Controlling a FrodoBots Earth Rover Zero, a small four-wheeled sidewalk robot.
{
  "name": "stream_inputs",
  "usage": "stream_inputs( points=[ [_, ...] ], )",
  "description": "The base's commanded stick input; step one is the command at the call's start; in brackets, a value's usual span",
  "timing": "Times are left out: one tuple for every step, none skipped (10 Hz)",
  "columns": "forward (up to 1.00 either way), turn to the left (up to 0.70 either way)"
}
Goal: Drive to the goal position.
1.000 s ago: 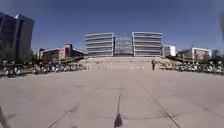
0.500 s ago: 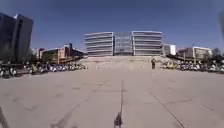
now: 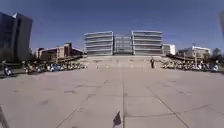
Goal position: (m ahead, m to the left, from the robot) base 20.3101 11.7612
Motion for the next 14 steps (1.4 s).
stream_inputs(
  points=[
    [0.70, -0.01],
    [0.70, -0.01],
    [0.70, -0.01],
    [0.70, -0.01],
    [0.70, -0.01],
    [0.70, -0.01],
    [0.70, -0.01],
    [0.70, -0.01],
    [0.70, -0.01],
    [0.70, -0.01],
    [0.70, -0.01],
    [0.70, -0.01],
    [0.70, -0.01],
    [0.70, -0.01]
  ],
)
